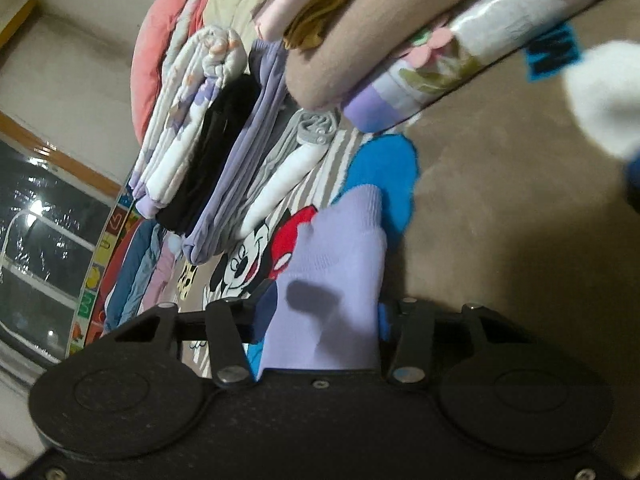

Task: Fold clothes
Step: 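Move the left gripper to the lavender sleeve cuff and grasp it, then lift the lavender sleeve cuff with the left gripper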

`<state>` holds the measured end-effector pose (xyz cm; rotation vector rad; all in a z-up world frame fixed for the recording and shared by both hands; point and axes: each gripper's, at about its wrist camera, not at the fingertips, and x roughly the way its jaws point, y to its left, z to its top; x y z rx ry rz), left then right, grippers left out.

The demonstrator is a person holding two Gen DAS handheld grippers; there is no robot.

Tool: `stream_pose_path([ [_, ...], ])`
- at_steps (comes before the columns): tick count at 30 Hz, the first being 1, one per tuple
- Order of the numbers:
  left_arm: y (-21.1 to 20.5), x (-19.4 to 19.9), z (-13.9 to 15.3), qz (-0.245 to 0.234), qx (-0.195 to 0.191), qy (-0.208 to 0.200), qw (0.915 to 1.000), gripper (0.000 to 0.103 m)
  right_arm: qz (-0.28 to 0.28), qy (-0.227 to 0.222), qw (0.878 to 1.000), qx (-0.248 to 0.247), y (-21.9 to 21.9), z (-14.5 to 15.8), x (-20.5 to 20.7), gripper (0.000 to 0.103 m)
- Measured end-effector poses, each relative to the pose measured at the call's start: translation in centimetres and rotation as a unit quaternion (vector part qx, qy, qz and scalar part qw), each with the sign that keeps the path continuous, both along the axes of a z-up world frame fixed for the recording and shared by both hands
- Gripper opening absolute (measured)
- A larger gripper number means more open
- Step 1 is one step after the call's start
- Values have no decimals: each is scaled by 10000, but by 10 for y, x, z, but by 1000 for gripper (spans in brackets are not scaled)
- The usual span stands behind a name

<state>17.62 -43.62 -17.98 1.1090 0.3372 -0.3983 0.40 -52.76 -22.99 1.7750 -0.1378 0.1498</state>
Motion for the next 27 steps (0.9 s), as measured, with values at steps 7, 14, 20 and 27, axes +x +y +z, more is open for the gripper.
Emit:
stream_pose_path([
  [7, -17, 12, -10, 159, 201, 155, 9996, 4, -75, 8, 10000, -26, 0, -3, -11, 74],
  [14, 15, 25, 52, 360, -1086, 1085, 9875, 4, -389, -143, 9991, -83, -5, -3, -21, 75],
  [20, 78, 29, 128, 272, -2556, 1989, 9457, 4, -271, -106, 9958, -869, 3, 18, -18, 75],
  [27, 143, 29, 184, 430, -3533, 2103, 9106, 4, 1011, -91, 9295, -3545, 74, 82, 17, 75],
])
